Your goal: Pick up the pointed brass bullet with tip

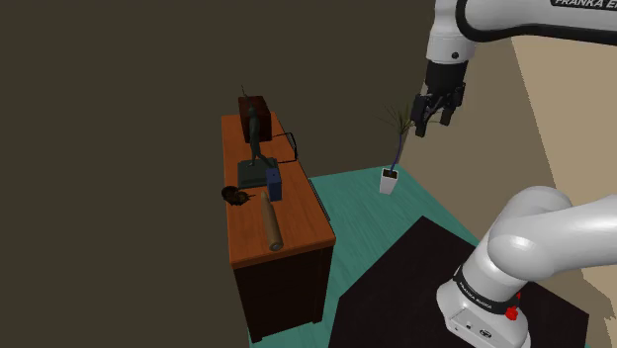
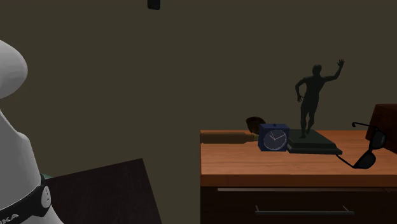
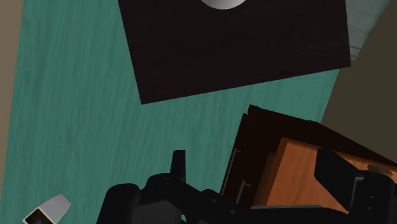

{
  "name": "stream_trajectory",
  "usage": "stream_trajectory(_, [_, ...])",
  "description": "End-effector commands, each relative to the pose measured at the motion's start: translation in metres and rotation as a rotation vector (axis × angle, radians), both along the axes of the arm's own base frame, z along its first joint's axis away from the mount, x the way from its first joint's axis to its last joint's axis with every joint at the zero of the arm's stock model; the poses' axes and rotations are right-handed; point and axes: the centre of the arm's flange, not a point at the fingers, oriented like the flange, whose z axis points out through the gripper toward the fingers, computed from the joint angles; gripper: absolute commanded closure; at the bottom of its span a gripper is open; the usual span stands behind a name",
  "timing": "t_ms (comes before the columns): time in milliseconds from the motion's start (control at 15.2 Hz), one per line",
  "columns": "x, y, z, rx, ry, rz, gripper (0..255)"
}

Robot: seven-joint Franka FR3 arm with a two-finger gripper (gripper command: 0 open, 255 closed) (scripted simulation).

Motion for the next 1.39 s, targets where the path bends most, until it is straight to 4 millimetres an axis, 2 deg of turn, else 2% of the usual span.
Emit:
stream_trajectory(0, [0.0, 0.0, 0.0, 0.0, 0.0, 0.0, 0])
stream_trajectory(1320, [0.132, 0.104, -0.185, 0.094, -0.075, -0.07, 0])
